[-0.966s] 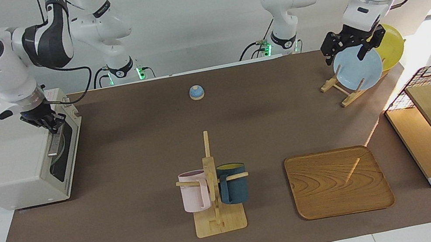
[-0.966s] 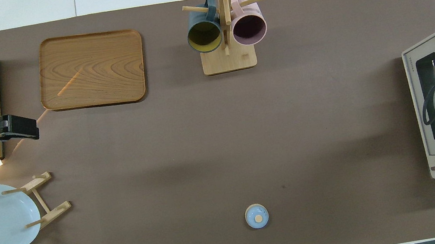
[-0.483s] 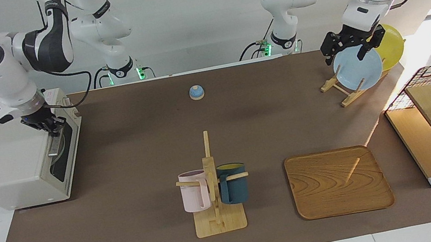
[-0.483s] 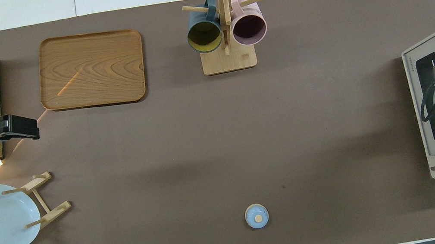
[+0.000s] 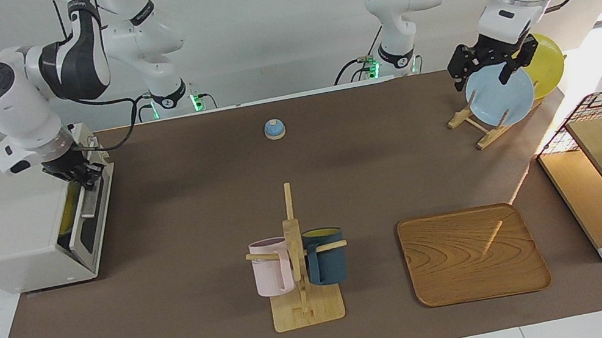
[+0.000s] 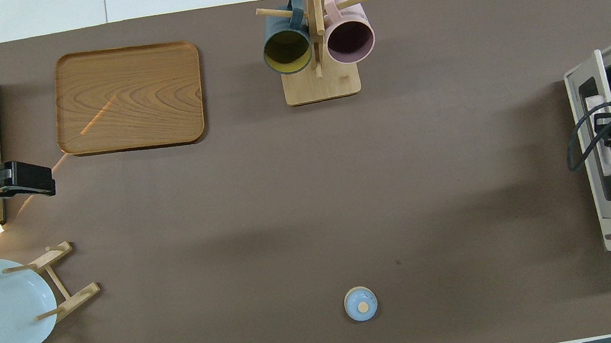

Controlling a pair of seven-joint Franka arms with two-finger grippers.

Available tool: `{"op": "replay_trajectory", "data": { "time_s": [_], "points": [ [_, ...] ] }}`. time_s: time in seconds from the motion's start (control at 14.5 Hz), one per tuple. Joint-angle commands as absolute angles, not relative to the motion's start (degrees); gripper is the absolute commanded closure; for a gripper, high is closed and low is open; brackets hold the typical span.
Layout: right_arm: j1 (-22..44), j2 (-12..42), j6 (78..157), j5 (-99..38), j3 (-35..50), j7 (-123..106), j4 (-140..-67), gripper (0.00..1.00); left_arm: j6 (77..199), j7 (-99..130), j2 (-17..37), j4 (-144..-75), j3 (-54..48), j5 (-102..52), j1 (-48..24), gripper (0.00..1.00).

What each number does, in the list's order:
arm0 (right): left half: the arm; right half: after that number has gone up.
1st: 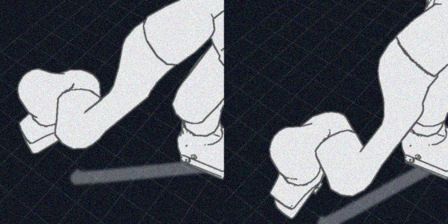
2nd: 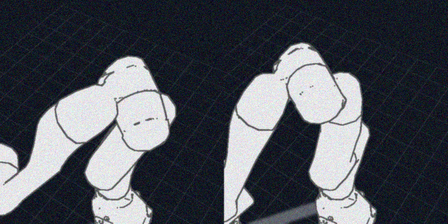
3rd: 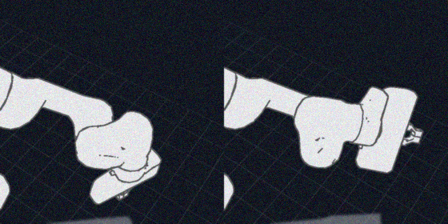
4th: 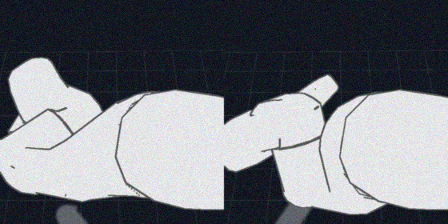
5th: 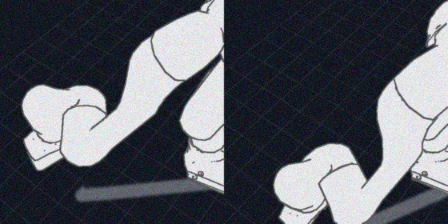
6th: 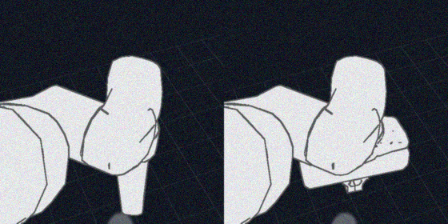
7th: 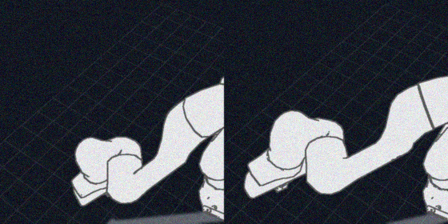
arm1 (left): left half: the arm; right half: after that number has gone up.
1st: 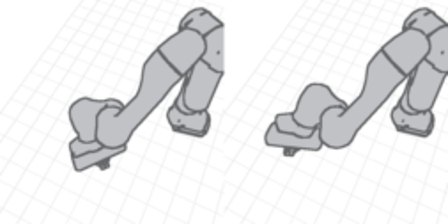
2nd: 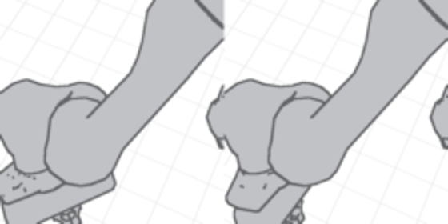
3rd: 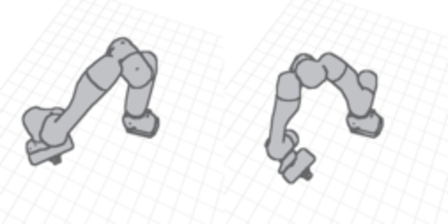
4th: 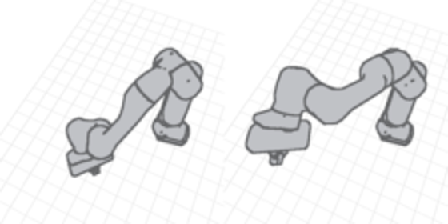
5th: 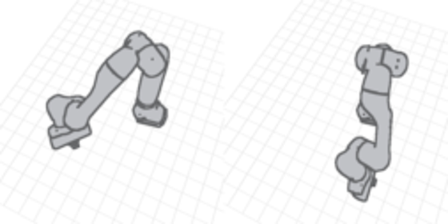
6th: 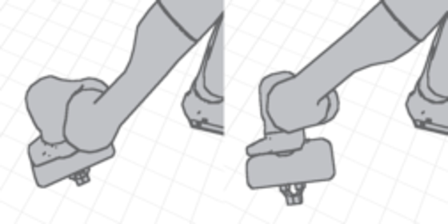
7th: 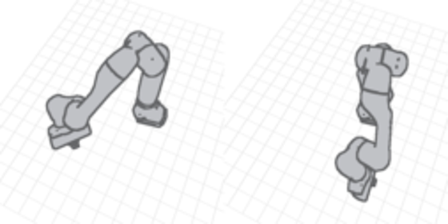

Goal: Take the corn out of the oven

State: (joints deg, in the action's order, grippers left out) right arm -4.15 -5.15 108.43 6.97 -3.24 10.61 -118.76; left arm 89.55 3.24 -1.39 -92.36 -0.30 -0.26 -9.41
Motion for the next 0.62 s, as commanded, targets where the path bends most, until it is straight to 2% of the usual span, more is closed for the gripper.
{"op": "replay_trajectory", "data": {
  "time_s": [0.0, 0.21, 0.55],
  "points": [
    [-3.6, -2.9, 112.9, 4.1, -3.2, 12.1, -120.4, 1.0, 90.3, 3.3, -2.1, -93.0, -0.6, -0.2, -9.1, 0.0],
    [-3.3, -1.7, 117.4, 3.3, -3.2, 12.1, -122.9, 1.0, 90.5, 3.3, -2.1, -93.0, -0.6, -0.3, -9.1, 0.0],
    [-2.3, 0.7, 120.6, 0.5, -3.2, 12.1, -123.7, 1.0, 94.3, 3.2, -2.1, -95.3, -0.7, -0.7, -9.6, 0.0]
  ]
}}
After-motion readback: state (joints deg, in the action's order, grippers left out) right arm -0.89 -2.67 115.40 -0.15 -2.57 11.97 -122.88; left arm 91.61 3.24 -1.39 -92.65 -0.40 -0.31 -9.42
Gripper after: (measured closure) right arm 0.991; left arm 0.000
